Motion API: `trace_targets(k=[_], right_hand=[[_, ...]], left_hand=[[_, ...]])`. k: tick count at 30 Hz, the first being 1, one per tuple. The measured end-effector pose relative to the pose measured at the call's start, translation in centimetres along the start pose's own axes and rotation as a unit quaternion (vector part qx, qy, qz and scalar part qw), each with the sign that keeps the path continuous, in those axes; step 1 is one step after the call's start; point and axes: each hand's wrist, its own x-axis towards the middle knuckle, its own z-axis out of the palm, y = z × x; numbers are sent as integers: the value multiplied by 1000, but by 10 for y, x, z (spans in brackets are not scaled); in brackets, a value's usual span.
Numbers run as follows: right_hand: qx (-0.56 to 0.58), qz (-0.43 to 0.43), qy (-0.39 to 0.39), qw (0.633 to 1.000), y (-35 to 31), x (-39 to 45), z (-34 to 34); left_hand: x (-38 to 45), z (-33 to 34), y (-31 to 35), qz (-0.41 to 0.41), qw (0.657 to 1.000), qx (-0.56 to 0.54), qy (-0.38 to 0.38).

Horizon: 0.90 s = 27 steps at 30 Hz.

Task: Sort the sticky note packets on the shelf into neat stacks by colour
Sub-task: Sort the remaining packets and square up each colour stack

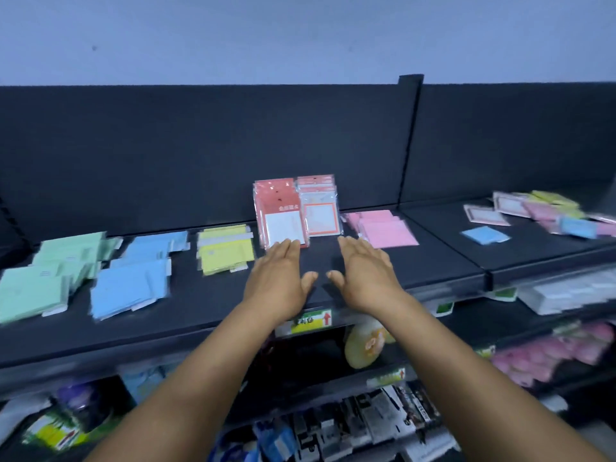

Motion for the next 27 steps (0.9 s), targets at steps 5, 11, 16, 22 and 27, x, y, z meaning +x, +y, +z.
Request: trace_targets(k=[5, 11, 16, 22, 27], right_hand=[[8, 35, 0, 999, 69, -10, -16], [4, 70, 17, 997, 147, -21, -40], [0, 114, 26, 993, 204, -21, -56], [-11, 155, 50, 987, 261, -13, -68], [-20, 184, 49, 981, 306, 11, -74]], left_hand=[[15, 22, 66, 23, 1000, -2, -6], [35, 47, 143, 62, 998, -13, -12], [58, 66, 195, 99, 994, -27, -28], [102, 92, 249, 148, 988, -33, -38], [147, 115, 292, 182, 981, -50, -46]])
